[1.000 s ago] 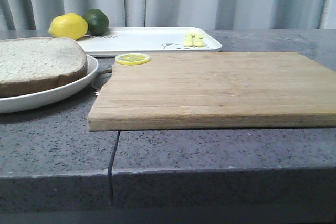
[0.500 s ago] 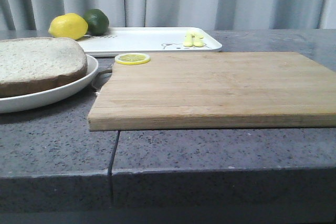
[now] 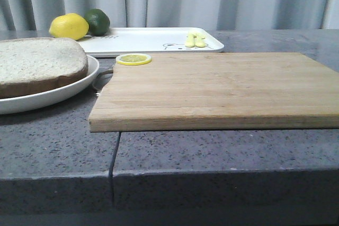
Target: Place bread and move sandwich to tray
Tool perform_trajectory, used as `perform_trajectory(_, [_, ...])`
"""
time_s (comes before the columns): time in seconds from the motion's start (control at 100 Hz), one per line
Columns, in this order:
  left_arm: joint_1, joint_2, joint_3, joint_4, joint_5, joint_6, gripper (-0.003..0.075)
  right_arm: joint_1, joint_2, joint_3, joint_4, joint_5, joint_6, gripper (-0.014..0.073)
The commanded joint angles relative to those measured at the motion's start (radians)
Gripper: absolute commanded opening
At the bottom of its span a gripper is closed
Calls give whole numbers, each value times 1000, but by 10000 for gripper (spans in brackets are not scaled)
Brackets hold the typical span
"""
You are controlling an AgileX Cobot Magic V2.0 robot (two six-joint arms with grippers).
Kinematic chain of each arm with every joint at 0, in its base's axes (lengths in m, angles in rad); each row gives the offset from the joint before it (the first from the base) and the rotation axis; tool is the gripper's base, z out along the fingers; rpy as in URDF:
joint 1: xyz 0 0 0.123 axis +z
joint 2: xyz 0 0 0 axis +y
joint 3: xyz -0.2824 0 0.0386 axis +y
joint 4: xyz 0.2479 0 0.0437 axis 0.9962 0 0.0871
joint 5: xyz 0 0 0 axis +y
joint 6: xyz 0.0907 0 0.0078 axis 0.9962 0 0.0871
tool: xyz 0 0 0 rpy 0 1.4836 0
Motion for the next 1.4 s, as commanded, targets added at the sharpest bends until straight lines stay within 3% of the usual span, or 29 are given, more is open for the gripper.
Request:
perform_trajectory(0.0, [-4, 13, -35, -24, -81, -5, 494, -7, 9, -24, -10, -89, -4, 425])
perform_trajectory(0.1, [-2, 13, -35, -24, -99, -22, 494, -7, 9, -24, -10, -90, -4, 425])
perform_trajectory(0.27, [22, 40, -35, 60, -126, -169, 494, -7, 9, -24, -10, -93, -4, 425])
perform_trajectory(0.85, [33, 409, -35, 61, -231, -168, 494, -7, 9, -24, -10, -94, -4, 425])
perform_trajectory(1.39, [33, 582, -35, 57, -312, -168, 494, -7, 9, -24, -10, -94, -4, 425])
